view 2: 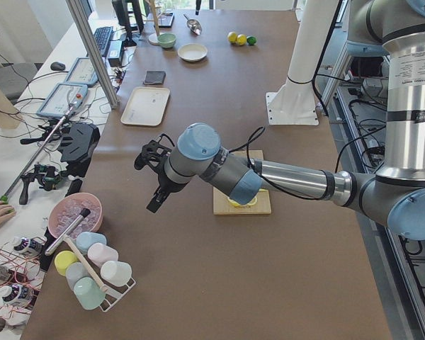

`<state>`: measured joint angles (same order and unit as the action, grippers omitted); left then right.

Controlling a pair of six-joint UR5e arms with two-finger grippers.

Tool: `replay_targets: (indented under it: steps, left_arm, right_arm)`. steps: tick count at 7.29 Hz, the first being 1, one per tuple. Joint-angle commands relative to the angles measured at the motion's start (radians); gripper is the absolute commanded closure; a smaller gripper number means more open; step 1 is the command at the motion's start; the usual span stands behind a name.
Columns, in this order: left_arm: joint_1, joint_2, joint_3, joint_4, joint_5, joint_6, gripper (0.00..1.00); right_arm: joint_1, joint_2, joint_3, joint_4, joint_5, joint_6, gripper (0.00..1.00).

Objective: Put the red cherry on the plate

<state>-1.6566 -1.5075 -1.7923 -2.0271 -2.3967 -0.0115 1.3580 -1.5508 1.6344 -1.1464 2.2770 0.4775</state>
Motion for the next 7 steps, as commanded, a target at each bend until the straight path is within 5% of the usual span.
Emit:
replay_targets:
  steps: [1, 3, 6, 7]
  left_arm:
    - [0.006, 0.004, -0.001, -0.005, -0.002, -0.004, 0.02]
    - [0.006, 0.006, -0.001, -0.005, -0.001, -0.004, 0.02]
    - [0.006, 0.004, -0.002, -0.005, -0.001, -0.005, 0.02]
    - [0.006, 0.003, -0.001, -0.005, -0.001, -0.007, 0.02]
  right_arm:
    - [-0.129, 0.004, -0.207, 0.387, -0.070, 0.277, 0.11]
    - [-0.259, 0.031, -0.242, 0.474, -0.193, 0.493, 0.24]
    - [-0.310, 0.031, -0.251, 0.505, -0.238, 0.567, 0.47]
    - [-0.318, 0.031, -0.251, 0.514, -0.240, 0.604, 0.72]
